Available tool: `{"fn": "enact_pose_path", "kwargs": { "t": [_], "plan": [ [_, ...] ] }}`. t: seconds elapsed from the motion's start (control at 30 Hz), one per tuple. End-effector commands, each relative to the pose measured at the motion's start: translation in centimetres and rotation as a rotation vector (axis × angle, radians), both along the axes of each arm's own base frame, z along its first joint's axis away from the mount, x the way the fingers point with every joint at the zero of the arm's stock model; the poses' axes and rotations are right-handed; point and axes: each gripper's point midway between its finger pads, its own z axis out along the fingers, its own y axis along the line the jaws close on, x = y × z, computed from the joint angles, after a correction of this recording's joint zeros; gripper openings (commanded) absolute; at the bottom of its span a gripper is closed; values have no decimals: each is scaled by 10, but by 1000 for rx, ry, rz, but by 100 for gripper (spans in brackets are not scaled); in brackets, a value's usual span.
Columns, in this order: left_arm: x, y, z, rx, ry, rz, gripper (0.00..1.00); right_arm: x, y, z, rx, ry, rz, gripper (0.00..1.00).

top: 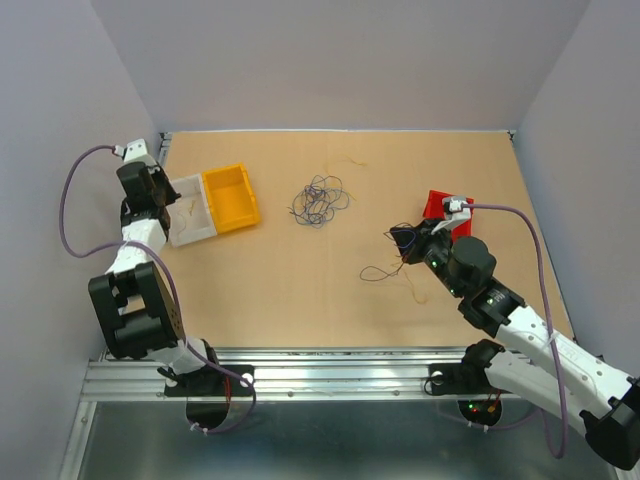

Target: Untangle the cables

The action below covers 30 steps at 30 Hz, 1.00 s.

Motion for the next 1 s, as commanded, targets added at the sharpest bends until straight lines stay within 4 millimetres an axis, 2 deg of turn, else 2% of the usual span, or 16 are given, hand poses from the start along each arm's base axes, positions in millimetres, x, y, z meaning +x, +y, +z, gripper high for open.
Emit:
{"fn": "enact_pose_path", "kwargs": {
  "t": [0.0,0.03,0.07,0.1,0.17,0.3,0.53,0.73,0.83,0.97],
  "plan": [
    [30,14,16,-66,-26,69,0,1,0,37,54,-91,-5,1],
    [38,17,26,-81,-40,80,0,2,0,36,53,-90,-5,1],
    [43,28,5,-130,29,164,0,2,1,36,52,-89,-8,1],
    [46,27,12,-146,9,171,0,2,1,36,52,-88,-8,1],
    [46,39,4,-143,39,243,0,3,0,34,49,-85,-12,1],
    [48,47,12,-160,16,311,0,6,2,30,41,-72,-17,0],
    [58,45,40,-239,-67,348,0,17,-5,16,-12,-53,-77,0],
    [69,37,70,-280,-161,328,0,18,-12,22,-54,-99,-97,1],
    [70,36,72,-277,-172,336,0,14,-18,27,-65,-129,-102,1],
    [62,41,69,-218,-191,378,0,5,-26,33,-45,-161,-106,1]
  ]
}}
